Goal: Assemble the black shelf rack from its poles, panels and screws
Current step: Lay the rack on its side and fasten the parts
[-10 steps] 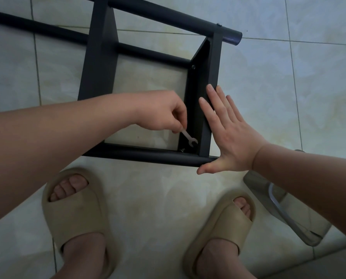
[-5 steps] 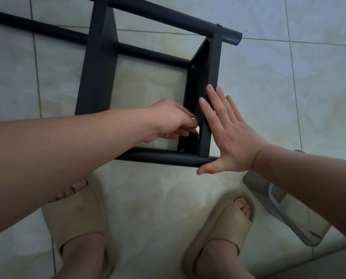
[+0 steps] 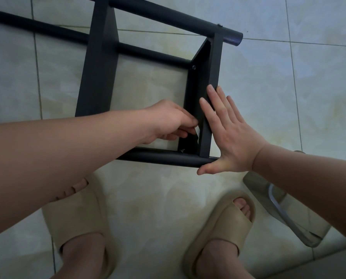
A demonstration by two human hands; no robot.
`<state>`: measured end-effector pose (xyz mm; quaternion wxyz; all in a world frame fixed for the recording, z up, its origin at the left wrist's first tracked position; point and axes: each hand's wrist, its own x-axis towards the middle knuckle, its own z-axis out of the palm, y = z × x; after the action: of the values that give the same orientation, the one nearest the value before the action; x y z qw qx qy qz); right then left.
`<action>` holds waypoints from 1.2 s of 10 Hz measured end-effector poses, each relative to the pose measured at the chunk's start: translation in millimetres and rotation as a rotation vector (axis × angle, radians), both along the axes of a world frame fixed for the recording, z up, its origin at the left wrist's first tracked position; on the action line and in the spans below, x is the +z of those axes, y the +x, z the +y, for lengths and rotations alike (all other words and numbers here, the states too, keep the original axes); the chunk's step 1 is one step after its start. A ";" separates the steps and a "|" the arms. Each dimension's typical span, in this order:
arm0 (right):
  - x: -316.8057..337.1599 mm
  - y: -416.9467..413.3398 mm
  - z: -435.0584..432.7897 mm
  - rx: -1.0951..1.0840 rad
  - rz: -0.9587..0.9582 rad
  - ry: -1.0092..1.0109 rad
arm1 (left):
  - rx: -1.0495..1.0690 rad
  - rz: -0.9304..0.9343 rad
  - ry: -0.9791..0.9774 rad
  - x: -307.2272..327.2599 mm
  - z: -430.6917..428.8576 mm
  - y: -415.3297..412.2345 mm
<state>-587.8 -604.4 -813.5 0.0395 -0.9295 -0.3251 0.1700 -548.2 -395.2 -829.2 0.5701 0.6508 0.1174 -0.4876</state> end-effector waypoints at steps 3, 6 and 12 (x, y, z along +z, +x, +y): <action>0.9 0.0 0.1 -0.002 0.005 0.000 | -0.010 -0.023 -0.007 3.4 -1.5 1.0; 1.3 0.4 0.6 -0.001 0.008 -0.006 | -0.061 -0.005 -0.009 5.7 0.1 1.8; 0.8 0.9 0.4 -0.001 0.012 -0.002 | -0.268 0.012 -0.045 2.7 5.1 15.2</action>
<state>-586.9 -604.0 -812.7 0.0406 -0.9286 -0.3241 0.1759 -533.0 -390.1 -826.5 0.5135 0.6447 0.0216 -0.5658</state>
